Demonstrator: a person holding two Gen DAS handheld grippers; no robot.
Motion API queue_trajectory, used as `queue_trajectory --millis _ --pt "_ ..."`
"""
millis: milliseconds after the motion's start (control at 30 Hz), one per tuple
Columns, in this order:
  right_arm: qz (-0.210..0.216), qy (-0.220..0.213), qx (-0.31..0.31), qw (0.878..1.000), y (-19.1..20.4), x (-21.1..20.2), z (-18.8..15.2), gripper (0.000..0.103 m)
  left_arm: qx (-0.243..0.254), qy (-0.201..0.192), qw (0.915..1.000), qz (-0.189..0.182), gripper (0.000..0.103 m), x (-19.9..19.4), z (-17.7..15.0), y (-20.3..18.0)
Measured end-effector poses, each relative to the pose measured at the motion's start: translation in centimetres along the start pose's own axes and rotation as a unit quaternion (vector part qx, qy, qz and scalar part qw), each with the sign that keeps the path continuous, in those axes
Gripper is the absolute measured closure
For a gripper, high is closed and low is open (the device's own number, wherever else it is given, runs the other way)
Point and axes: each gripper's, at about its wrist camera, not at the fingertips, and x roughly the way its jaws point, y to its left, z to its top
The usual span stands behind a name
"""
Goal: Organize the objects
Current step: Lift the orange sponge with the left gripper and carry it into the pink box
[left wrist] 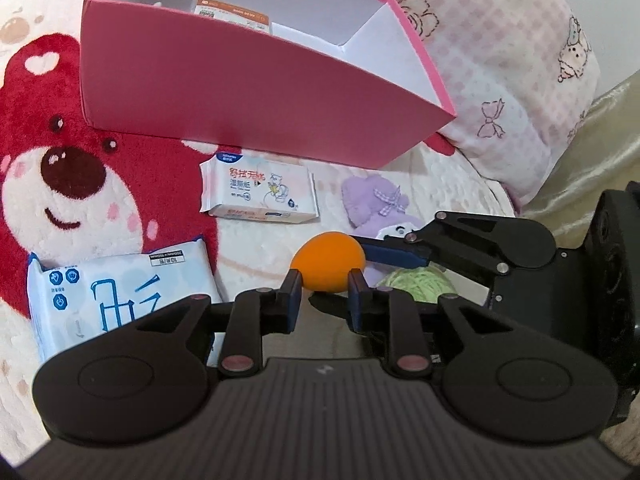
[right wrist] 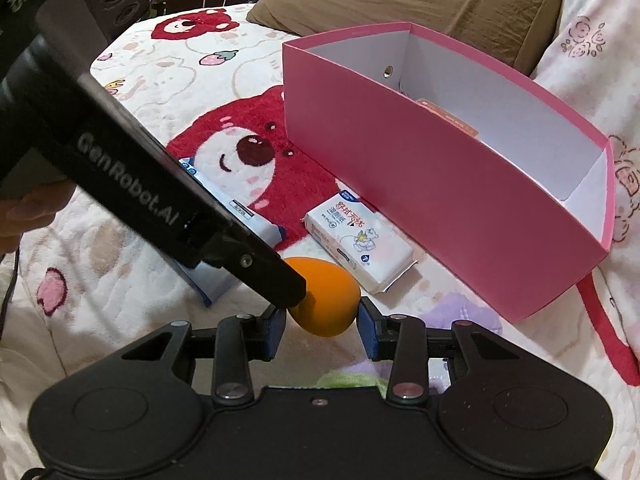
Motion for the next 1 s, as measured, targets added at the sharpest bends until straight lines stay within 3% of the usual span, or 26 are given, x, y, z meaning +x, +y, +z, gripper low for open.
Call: queue_trajectory --millis 367,1000 --pt "0.002 -0.012 0.006 1.0 0.2 -1.0 0.4 0.059 0.024 -0.001 0.9997 0.008 0.08 -1.4 0.3 -0.7" --pt "-0.015 -0.016 0.019 1.0 1.8 -3.4 2.0 0.059 0.047 0.031 0.9983 0.017 0.079 -3.8 1.9 -2.5"
